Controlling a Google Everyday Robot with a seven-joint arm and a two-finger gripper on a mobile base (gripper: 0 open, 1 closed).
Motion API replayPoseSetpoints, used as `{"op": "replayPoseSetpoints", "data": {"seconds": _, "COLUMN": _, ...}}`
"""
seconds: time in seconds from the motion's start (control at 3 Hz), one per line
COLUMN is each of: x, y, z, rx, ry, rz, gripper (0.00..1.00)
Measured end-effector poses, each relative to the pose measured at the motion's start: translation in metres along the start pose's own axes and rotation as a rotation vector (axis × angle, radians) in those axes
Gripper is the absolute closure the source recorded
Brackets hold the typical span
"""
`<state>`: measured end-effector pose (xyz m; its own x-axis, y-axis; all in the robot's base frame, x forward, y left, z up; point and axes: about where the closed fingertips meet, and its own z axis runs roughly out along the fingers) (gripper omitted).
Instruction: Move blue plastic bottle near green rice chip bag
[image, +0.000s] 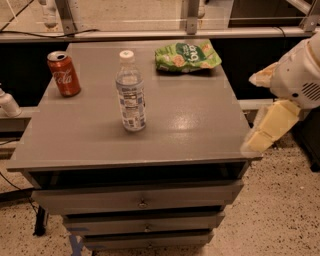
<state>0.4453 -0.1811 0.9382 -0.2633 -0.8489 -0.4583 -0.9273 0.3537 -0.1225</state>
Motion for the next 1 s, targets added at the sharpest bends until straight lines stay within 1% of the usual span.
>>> {"op": "replayPoseSetpoints", "data": {"seconds": 0.33, "x": -0.031, "y": -0.001, "z": 0.051, "rx": -0.071, "ry": -0.213, "rz": 0.012, "gripper": 0.0}}
{"op": "replayPoseSetpoints", "data": {"seconds": 0.67, "x": -0.06, "y": 0.001, "z": 0.053, "rx": -0.093, "ry": -0.32, "rz": 0.02, "gripper": 0.0}}
{"op": "replayPoseSetpoints", "data": {"seconds": 1.0, "x": -0.059, "y": 0.002, "z": 0.052, "rx": -0.095, "ry": -0.317, "rz": 0.021, "gripper": 0.0}}
